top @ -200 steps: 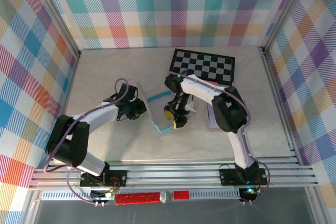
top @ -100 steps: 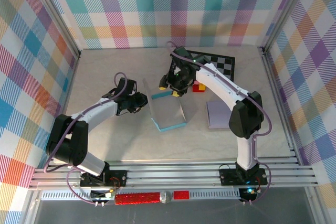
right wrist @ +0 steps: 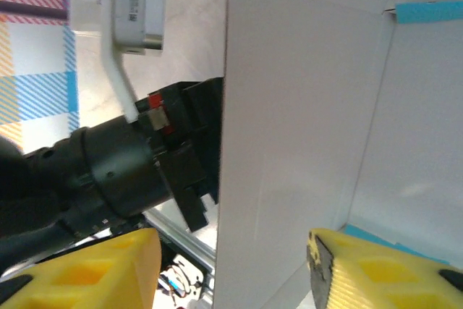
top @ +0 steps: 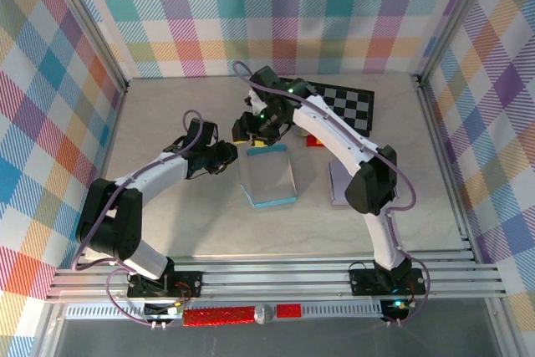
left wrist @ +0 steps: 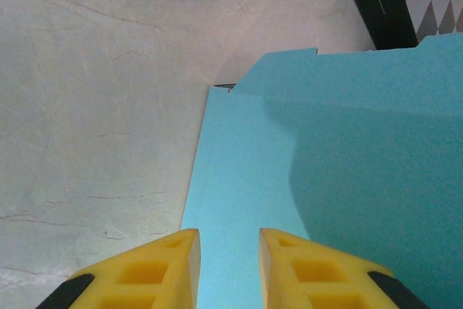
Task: Fold the paper box
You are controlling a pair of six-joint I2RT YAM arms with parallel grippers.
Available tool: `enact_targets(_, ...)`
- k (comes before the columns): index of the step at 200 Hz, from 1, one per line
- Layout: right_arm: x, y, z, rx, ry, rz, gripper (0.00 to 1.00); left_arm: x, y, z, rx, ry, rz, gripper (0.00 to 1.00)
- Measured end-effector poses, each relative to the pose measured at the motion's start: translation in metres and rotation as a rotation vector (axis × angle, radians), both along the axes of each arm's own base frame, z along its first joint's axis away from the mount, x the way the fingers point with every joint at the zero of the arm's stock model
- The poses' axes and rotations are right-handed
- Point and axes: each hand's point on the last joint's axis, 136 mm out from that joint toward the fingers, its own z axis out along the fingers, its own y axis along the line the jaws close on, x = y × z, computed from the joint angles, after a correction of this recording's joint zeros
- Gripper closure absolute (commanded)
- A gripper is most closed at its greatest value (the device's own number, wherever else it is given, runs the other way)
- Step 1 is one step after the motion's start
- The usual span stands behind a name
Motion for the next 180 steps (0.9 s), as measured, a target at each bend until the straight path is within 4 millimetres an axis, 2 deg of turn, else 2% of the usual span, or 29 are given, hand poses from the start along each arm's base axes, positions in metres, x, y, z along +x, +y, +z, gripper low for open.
enact_targets(32,-0.002,-0.001,-0.024,-0.074,0.043,-0.003,0.48,0.000,0.000,-0.001,0.001,0.003,0.000,0.74)
enact_targets(48,-0.003,0.000,-0.029,-0.091,0.045,-0.002,0.48,0.000,0.000,-0.001,0.001,0.003,-0.001,0.74)
enact_targets(161,0.005,0.004,-0.018,-0.106,-0.021,-0.041,0.47,0.009,-0.005,0.010,-0.011,-0.023,-0.009,0.74)
enact_targets(180,0.004,0.003,-0.018,-0.107,-0.009,-0.057,0.50,0.011,-0.006,0.012,-0.016,-0.027,-0.012,0.74)
